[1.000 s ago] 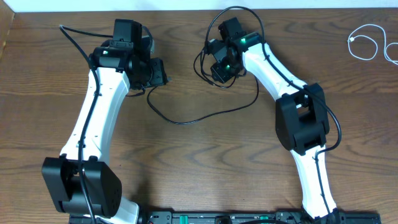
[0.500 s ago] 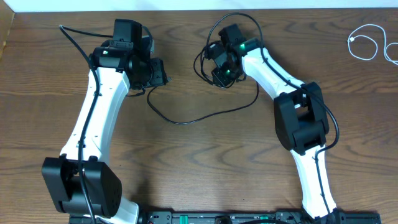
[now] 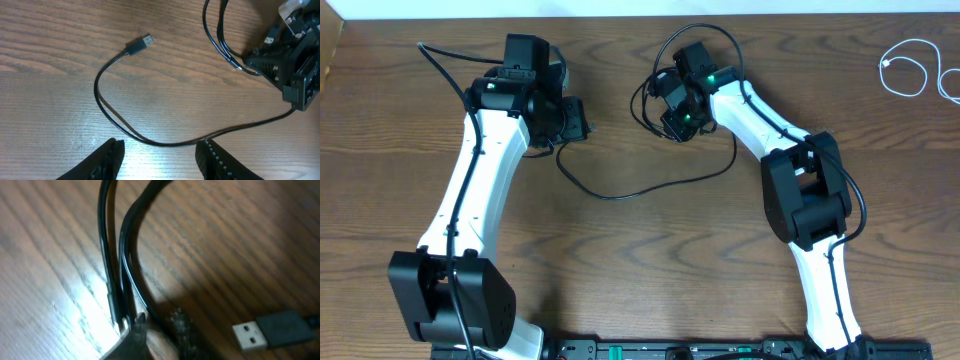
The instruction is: Untangle cables
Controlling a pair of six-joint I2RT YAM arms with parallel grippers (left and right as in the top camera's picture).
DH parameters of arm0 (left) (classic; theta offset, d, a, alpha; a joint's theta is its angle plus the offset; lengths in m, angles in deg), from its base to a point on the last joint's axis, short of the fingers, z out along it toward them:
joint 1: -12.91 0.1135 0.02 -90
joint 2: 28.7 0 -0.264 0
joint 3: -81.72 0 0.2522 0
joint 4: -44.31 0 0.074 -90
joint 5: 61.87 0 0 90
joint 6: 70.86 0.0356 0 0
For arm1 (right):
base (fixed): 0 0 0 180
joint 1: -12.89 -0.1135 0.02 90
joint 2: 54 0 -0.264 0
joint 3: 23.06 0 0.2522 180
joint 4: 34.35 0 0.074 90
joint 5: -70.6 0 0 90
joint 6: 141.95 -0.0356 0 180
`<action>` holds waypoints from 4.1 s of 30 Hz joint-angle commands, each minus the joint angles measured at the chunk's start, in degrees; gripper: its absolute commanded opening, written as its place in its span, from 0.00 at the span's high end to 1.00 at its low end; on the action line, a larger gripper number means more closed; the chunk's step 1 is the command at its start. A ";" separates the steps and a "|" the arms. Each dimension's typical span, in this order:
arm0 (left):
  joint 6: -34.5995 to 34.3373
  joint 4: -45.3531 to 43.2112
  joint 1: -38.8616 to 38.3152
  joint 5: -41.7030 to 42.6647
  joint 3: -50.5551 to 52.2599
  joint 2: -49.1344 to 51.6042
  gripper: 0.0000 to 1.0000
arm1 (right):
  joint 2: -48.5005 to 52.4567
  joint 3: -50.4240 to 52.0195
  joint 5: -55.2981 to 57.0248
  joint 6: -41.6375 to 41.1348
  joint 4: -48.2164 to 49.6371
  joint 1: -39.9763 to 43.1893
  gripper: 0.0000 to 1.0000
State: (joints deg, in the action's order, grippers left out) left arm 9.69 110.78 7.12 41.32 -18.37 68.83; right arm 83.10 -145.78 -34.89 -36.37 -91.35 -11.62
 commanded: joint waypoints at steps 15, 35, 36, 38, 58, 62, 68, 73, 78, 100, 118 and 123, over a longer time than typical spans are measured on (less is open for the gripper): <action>-0.70 -5.62 -0.09 10.82 0.72 0.59 0.49 | -22.49 -1.22 -15.67 -28.72 -3.45 2.58 0.99; -15.96 -27.93 -13.14 -1.27 0.70 14.29 0.36 | -31.58 -1.11 -3.45 -33.77 -14.03 16.57 0.72; -16.28 -29.66 -13.49 -2.45 0.66 15.69 0.36 | -31.54 -1.11 -3.45 -33.73 -14.67 17.03 0.72; -16.22 -32.15 -13.97 -4.15 0.28 17.94 0.35 | -31.41 -1.07 -3.41 -33.07 -15.80 17.53 0.72; -14.29 -35.06 -21.86 -10.27 -0.15 26.67 0.46 | -31.32 -0.76 2.36 -31.15 -19.63 17.66 0.69; -21.68 -32.89 -23.98 -10.32 -0.15 26.69 0.52 | -31.32 -0.74 2.51 -31.17 -19.63 17.66 0.69; -29.24 -32.20 -26.47 -13.40 -0.13 26.80 0.52 | -31.32 -0.72 2.51 -31.15 -20.04 17.66 0.69; -30.32 -32.22 -27.54 -14.34 -0.13 26.91 0.52 | -31.32 -0.72 2.54 -29.94 -21.11 17.66 0.68; -31.54 -32.33 -27.80 -14.32 -0.13 28.94 0.52 | -31.32 -0.72 2.54 -29.64 -21.73 17.66 0.68; -15.30 -18.14 -27.02 -17.79 -2.21 29.38 0.92 | -31.32 -0.72 3.15 -28.15 -22.95 17.66 0.65; -9.01 -13.79 -26.64 -16.90 -2.36 -7.96 0.92 | -29.35 0.22 2.71 -28.17 -19.78 16.50 0.57; -9.03 -12.83 -26.64 -16.90 -2.19 -7.13 0.89 | -25.64 0.28 0.26 -29.49 -20.68 16.41 0.56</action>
State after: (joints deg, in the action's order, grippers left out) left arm -0.28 97.14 -19.87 24.58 -20.90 59.15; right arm 54.18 -146.26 -33.18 -65.09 -111.33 5.25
